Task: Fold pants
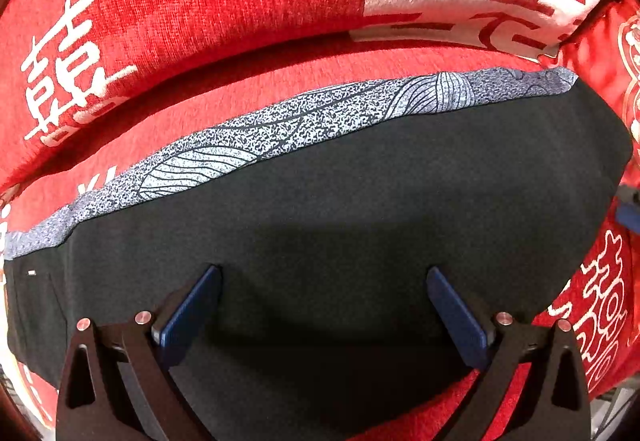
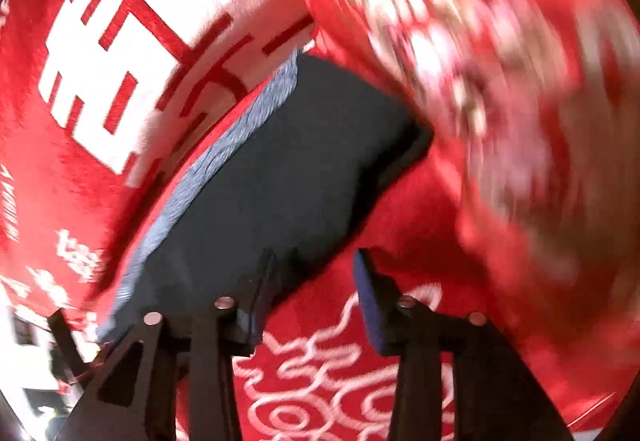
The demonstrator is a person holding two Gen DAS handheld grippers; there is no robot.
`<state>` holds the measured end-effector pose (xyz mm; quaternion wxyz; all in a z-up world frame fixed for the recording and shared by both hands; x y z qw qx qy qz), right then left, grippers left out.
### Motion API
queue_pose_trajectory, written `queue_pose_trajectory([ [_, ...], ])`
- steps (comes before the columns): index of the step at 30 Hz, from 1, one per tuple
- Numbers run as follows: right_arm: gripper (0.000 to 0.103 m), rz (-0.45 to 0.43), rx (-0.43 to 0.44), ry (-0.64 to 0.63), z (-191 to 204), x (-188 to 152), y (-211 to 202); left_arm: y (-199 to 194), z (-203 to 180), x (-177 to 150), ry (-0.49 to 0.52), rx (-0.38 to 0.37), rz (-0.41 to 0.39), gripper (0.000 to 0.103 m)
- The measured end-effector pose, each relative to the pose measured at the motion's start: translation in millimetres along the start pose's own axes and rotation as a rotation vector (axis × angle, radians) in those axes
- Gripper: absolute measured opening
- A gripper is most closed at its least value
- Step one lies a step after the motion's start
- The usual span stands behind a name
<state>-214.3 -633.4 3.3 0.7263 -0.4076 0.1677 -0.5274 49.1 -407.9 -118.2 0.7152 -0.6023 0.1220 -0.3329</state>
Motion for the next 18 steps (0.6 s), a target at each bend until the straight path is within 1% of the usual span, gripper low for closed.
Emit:
queue_pose_trajectory([
  [3,0.044,-0.036,0.044,0.059,-13,-7,4,1,0,0,-0.008,0.000,0.004,0.103],
  [4,0.044,-0.073,0.068,0.064,-16,-6,3,-1,1,-2,-0.010,0.001,0.000,0.103],
  [5,0.045,-0.108,0.083,0.057,-16,-4,2,-1,1,-2,-0.011,0.002,-0.006,0.103],
  [7,0.045,-0.149,0.096,0.031,-15,2,6,-1,0,-4,-0.015,0.004,-0.020,0.103],
  [9,0.050,-0.184,0.100,0.007,-13,12,16,0,-1,-4,-0.020,0.008,-0.033,0.103],
  [10,0.052,-0.215,0.096,-0.003,-11,17,18,0,-1,-5,-0.022,0.009,-0.037,0.103],
  [11,0.052,-0.233,0.085,-0.003,-10,21,21,-1,-1,-5,-0.022,0.011,-0.034,0.103],
  [12,0.051,-0.234,0.070,0.007,-8,25,23,-2,0,-4,-0.022,0.014,-0.021,0.103],
  [13,0.031,-0.227,0.050,0.024,-6,30,26,-6,0,-2,-0.025,0.009,-0.007,0.091],
  [14,0.017,-0.222,0.036,0.042,-5,33,24,-12,-2,2,-0.030,-0.011,-0.004,0.070],
  [15,0.016,-0.224,0.050,0.047,-2,35,21,-18,-6,6,-0.027,-0.034,-0.007,0.063],
  [16,0.015,-0.226,0.061,0.017,5,37,15,-26,-11,12,-0.026,-0.058,-0.020,0.064],
  [18,0.015,-0.213,0.056,-0.108,29,38,5,-41,-24,29,-0.035,-0.097,-0.075,0.064],
])
Point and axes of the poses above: each gripper's, at about its wrist camera, not at the fingertips, and y roughly the way its jaws point, z to its left, x to its top, the point moved 6 cm from there along y, roughly the way its jaws point, and after that the axes turned 14 degrees about x, right-handed, at the moved point
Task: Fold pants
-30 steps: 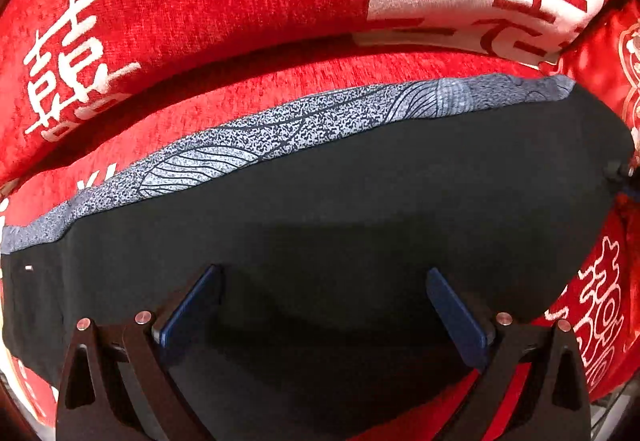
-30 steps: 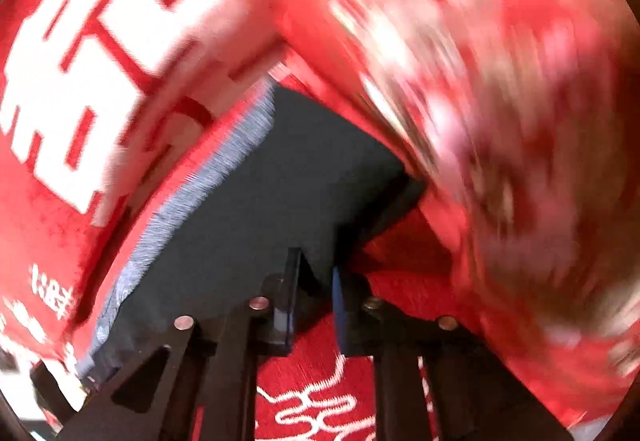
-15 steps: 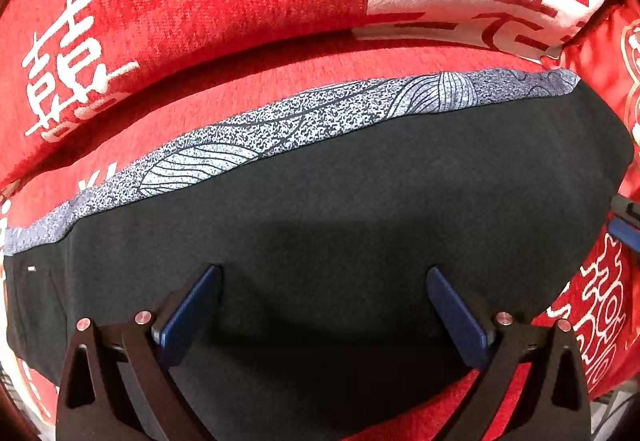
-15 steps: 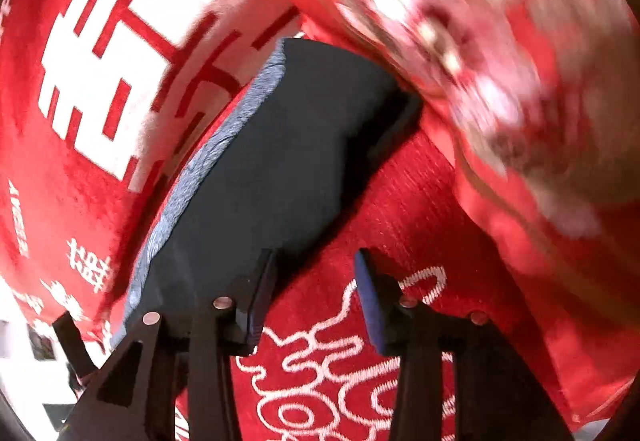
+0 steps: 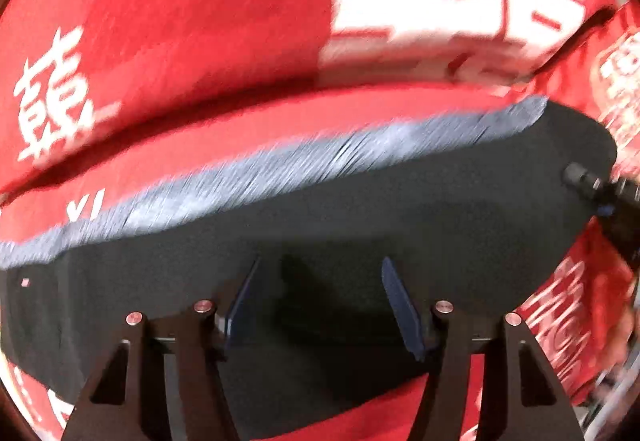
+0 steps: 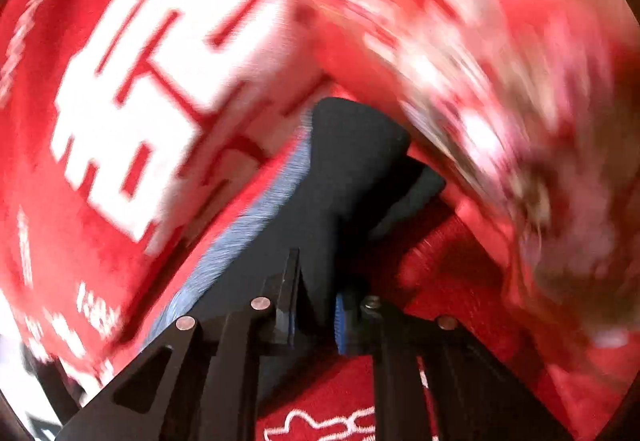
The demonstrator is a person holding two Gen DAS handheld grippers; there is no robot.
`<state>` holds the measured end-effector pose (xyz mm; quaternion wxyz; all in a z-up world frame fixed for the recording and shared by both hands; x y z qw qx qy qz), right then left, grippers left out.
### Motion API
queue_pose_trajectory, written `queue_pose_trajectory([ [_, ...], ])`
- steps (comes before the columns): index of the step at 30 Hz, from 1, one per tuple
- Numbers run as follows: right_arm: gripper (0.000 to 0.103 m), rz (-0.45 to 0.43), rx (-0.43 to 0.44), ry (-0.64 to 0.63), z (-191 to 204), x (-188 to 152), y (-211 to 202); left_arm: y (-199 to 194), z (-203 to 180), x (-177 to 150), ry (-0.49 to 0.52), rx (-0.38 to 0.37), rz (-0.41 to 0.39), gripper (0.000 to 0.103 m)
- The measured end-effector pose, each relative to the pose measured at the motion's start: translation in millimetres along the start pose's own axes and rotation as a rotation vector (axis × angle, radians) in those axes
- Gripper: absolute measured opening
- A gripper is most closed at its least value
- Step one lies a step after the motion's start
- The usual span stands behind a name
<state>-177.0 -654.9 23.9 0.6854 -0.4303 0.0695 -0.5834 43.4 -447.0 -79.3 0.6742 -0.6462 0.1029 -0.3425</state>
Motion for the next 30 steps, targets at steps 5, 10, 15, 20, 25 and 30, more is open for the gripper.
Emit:
queue_pose_trajectory([
  [5,0.013,0.010,0.020,-0.148,39,5,-16,34,-58,1,0.061,-0.011,0.038,0.064],
  [10,0.013,0.032,0.025,-0.267,75,2,-11,26,-60,-5,0.049,-0.018,-0.044,0.064],
  [15,0.013,0.053,0.010,-0.420,124,-11,-14,12,-26,-5,-0.009,-0.135,0.024,0.064],
  [20,0.013,0.124,0.010,-0.600,184,-55,-7,-15,67,-30,-0.093,-0.109,0.023,0.090],
  [25,0.013,0.246,0.011,-0.768,237,-138,34,-21,171,-67,-0.162,-0.007,0.060,0.090],
  [30,0.024,0.469,-0.182,-0.979,244,-249,117,-11,255,-108,-0.247,0.092,0.125,0.090],
])
Point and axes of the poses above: each gripper's, at about its wrist camera, not at the fingertips, and y roughly the way its jaws point, z to its left, x to its top, the point moved 6 cm from there along y, roughly the way its jaws point, and after that the axes turned 14 degrees about x, right-handed, at the moved point
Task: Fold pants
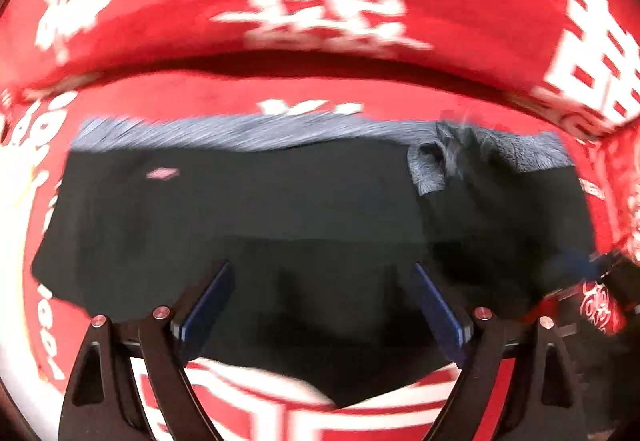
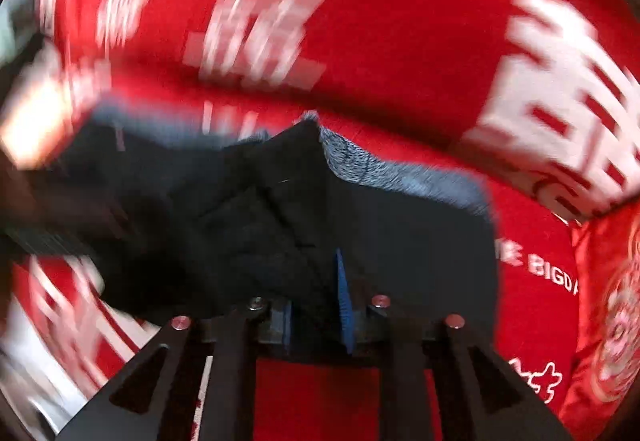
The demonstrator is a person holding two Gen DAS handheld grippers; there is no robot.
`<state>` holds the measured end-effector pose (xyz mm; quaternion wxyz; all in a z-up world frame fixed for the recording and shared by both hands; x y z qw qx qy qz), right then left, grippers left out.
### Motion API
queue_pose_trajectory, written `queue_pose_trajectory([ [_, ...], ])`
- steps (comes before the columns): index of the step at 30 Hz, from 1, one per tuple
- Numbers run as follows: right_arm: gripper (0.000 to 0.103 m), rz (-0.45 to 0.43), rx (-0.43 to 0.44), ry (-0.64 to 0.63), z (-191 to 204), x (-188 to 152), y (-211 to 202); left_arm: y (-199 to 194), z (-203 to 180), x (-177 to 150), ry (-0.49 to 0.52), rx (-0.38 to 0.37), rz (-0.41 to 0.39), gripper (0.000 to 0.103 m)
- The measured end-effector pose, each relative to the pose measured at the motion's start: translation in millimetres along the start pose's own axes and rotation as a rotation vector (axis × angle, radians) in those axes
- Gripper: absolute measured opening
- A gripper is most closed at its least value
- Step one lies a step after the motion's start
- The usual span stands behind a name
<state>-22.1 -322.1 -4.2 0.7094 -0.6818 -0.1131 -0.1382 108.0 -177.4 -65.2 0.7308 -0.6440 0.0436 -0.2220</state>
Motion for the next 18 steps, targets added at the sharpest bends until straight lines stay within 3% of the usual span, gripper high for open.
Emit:
queue_pose_trajectory([
  [2,0.027,0.083,-0.153,-0.106,23,-12,21,3,19,-7,0.004,0.019,0.006,0.090],
  [3,0.030,0.075,-0.172,-0.131,30,-14,15,2,26,-10,0.010,0.019,0.005,0.090],
  [4,0.038,0.063,-0.139,-0.116,33,-16,7,1,28,-12,0.018,0.011,0.000,0.090],
  [6,0.045,0.032,-0.001,-0.003,27,-19,-15,-3,29,-15,0.030,-0.015,-0.011,0.090],
  [8,0.045,-0.022,0.221,0.238,3,-23,-35,-7,13,-6,0.036,-0.068,-0.023,0.090],
  [12,0.045,-0.099,0.531,0.671,-44,-30,-37,-21,-32,9,0.071,-0.191,-0.043,0.090],
  [16,0.045,-0.129,0.721,0.940,-59,-44,-19,-21,-65,-3,0.131,-0.218,-0.018,0.090],
  [18,0.045,-0.132,0.764,1.026,-63,-51,-6,-13,-77,-15,0.171,-0.194,-0.002,0.090],
])
Point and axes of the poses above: each gripper's, at about its wrist camera, not at the fingertips, and y roughly the way its jaws point, z to its left, x to its top, the point moved 6 cm from there along y, roughly the way its jaws point, and after that the axes turned 14 degrees about x, right-handed, at the moved point
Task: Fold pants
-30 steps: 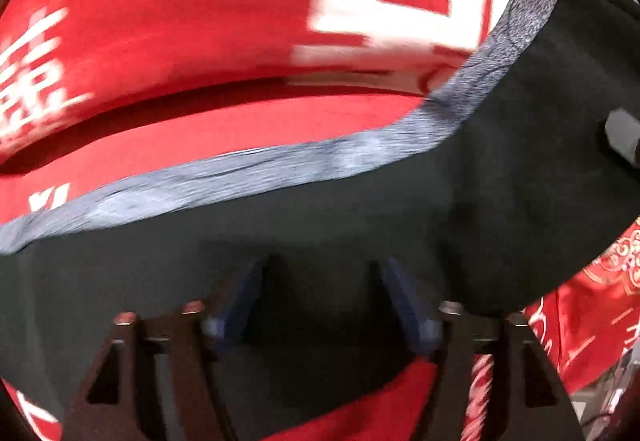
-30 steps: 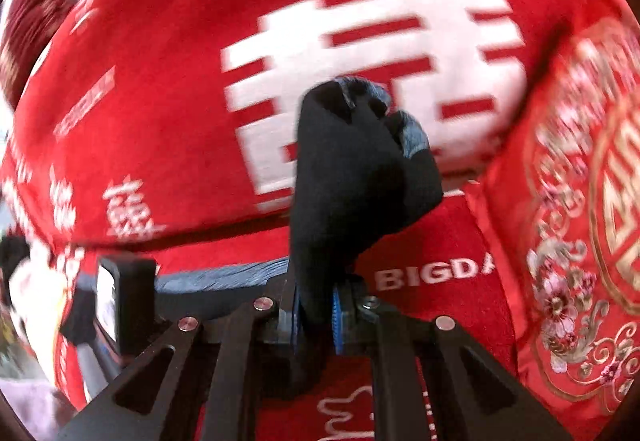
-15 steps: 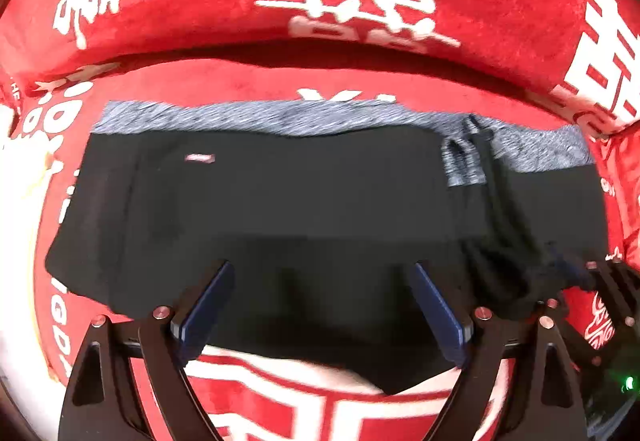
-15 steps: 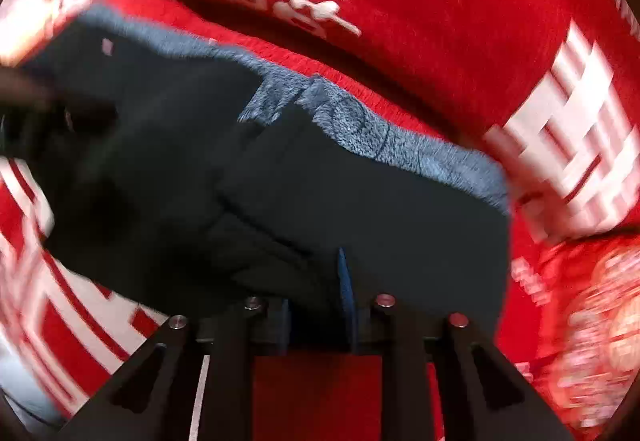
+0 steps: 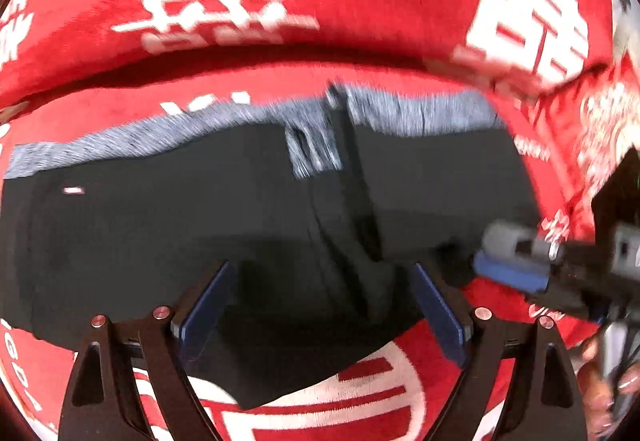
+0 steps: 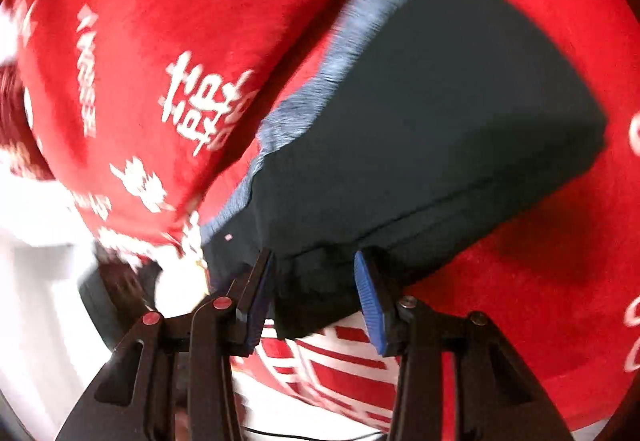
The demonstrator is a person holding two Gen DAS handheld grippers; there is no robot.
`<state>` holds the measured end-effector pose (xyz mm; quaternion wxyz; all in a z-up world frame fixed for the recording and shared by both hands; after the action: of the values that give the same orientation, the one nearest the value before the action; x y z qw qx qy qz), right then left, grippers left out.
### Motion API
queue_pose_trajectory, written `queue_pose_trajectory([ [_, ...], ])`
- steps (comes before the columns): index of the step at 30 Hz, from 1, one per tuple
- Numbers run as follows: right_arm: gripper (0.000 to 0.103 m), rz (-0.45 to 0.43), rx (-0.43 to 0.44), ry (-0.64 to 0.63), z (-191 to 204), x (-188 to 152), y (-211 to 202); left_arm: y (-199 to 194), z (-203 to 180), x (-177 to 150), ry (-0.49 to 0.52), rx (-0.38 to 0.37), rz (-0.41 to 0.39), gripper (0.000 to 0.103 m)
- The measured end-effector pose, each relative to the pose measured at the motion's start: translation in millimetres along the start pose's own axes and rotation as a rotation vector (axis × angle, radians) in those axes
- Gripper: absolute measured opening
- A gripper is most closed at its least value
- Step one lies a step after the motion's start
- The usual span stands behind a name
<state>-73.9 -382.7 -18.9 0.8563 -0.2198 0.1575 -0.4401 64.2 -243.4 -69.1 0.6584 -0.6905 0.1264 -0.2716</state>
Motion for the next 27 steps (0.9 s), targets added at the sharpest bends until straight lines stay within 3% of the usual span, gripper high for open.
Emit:
queue_pose_trajectory([
  [6,0.041,-0.058,0.116,0.209,-30,16,18,23,-6,-12,0.012,0.050,0.008,0.094],
  [7,0.012,-0.067,0.130,0.229,-32,20,18,23,-5,-12,0.010,0.049,0.011,0.094],
  [8,0.005,-0.066,0.119,0.226,-30,23,19,22,-5,-11,0.011,0.045,0.014,0.094],
  [12,0.005,-0.023,0.095,0.021,15,23,11,17,4,-7,0.005,0.047,0.024,0.094],
  [14,0.005,0.039,0.031,-0.080,32,9,14,9,18,-8,-0.014,0.054,0.014,0.094],
  [17,0.005,0.096,-0.045,-0.076,17,-9,38,2,45,-16,-0.052,0.093,0.015,0.094],
  [21,0.005,0.070,-0.090,-0.064,-10,-11,62,-6,72,-23,-0.089,0.166,0.029,0.094],
  [24,0.014,0.147,-0.169,-0.184,9,-15,62,-17,84,-17,-0.108,0.183,0.013,0.094],
  [26,0.047,0.223,-0.227,-0.307,31,-19,60,-27,81,-5,-0.101,0.180,-0.007,0.094],
  [27,0.053,0.236,-0.234,-0.378,44,-20,51,-32,76,0,-0.097,0.176,-0.017,0.094],
])
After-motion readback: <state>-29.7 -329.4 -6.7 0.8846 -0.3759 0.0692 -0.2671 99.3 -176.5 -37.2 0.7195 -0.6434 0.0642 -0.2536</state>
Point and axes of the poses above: each gripper's, at about its wrist camera, not at the fingertips, and y roughly the way its jaws point, z to its left, x to its top, the point moved 6 cm from there along y, roughly the way its jaws point, and after that the axes turned 14 degrees about x, right-handed, at the moved point
